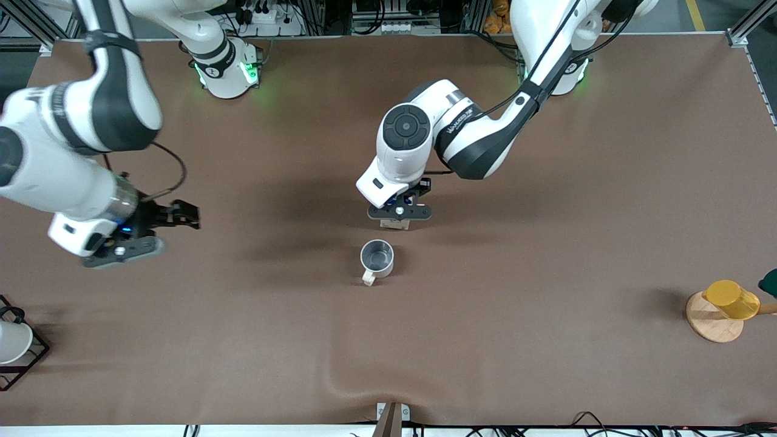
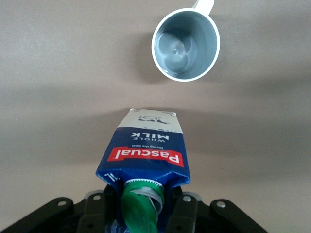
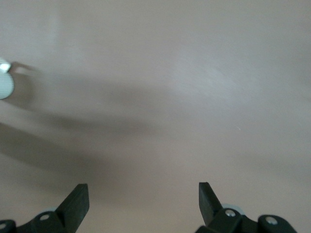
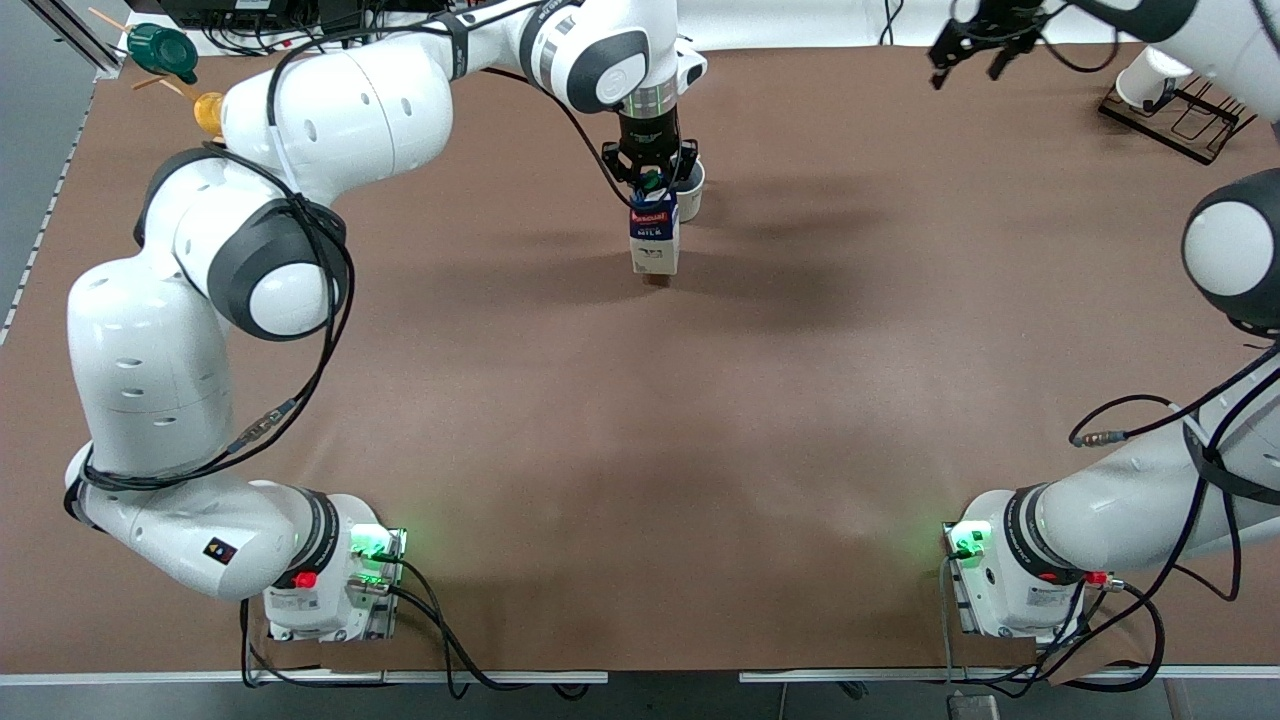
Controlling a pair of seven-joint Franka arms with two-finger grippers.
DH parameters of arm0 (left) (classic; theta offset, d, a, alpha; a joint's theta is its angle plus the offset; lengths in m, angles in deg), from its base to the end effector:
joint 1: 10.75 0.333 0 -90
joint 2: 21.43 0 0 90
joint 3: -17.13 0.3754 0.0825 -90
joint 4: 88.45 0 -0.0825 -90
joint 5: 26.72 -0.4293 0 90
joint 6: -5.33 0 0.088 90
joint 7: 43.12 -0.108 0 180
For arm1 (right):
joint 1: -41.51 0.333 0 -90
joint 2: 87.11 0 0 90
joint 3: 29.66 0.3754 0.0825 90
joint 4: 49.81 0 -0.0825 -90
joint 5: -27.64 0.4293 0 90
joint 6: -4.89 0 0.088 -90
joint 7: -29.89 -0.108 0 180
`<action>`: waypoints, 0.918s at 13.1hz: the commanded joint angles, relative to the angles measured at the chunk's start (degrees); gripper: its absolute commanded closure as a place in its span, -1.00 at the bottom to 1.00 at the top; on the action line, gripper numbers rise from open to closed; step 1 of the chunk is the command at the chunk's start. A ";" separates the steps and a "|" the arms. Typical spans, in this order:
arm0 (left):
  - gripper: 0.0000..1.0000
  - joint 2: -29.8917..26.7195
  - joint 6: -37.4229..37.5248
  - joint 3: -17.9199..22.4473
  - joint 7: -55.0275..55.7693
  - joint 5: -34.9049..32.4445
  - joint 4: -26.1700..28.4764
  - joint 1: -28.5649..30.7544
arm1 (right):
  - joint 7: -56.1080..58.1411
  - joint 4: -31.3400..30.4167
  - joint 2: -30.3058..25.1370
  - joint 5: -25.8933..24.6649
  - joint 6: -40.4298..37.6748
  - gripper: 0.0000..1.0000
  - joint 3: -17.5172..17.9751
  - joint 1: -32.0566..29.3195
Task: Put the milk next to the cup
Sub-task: 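Withdraw the right gripper while the left gripper carries the carton beside the mug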
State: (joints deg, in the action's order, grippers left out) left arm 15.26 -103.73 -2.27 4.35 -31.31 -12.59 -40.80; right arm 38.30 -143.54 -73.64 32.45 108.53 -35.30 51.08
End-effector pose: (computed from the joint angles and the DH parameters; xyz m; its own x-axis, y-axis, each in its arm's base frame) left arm 0.5707 -0.5584 0.4029 0.9938 -0.0053 -0.1109 0.0017 -0.9980 0.0634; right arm 0.6806 0.0599 0.5183 0.9794 0.1953 -0.0523 0.1917 -0.9792 -0.0656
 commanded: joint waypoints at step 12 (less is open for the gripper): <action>0.40 4.26 -6.61 1.29 10.10 -1.12 -1.86 -2.38 | -8.49 -1.71 -16.20 -2.26 -16.01 -1.00 0.97 -10.54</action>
State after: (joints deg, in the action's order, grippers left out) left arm 18.94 -111.15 -1.63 13.23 -31.31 -13.07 -42.72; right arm 33.04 -143.71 -87.41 30.80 93.14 -35.48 41.47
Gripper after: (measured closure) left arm 0.573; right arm 0.000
